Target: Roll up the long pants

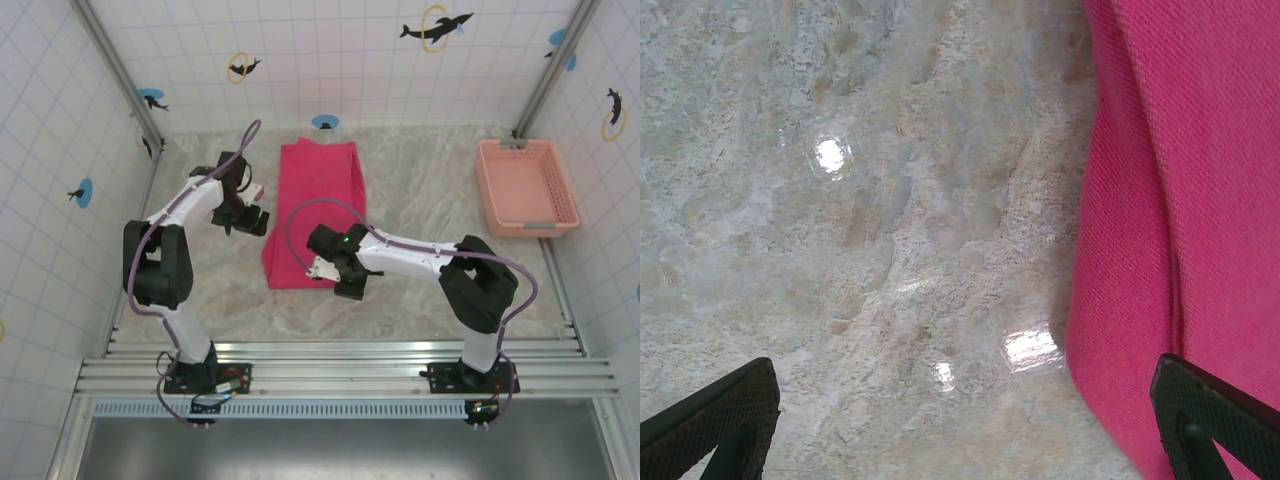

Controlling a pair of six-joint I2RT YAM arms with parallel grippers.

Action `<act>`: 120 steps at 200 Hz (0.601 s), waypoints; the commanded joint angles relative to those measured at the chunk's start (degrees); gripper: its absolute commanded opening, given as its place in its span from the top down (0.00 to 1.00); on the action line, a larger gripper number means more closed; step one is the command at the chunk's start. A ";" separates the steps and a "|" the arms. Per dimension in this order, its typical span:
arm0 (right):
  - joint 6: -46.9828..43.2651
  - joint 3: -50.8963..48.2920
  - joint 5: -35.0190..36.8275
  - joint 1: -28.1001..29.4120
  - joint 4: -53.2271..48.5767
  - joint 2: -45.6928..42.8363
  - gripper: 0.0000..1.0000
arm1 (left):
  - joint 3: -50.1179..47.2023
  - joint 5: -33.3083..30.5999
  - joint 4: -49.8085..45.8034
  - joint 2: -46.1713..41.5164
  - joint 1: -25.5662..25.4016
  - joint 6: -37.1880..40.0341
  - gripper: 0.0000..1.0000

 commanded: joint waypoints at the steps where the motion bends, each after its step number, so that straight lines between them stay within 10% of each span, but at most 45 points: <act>1: -4.17 -3.06 4.31 -0.11 3.86 -0.92 0.43 | -1.87 1.40 0.69 -3.36 0.86 3.34 0.02; 84: -8.72 -2.46 4.55 -1.10 11.73 6.53 0.53 | -1.81 7.79 -1.38 -4.93 2.58 6.72 0.03; 120: -8.48 -0.29 0.05 -1.13 9.73 8.75 0.78 | -1.72 7.61 -2.14 -5.49 3.20 8.14 0.03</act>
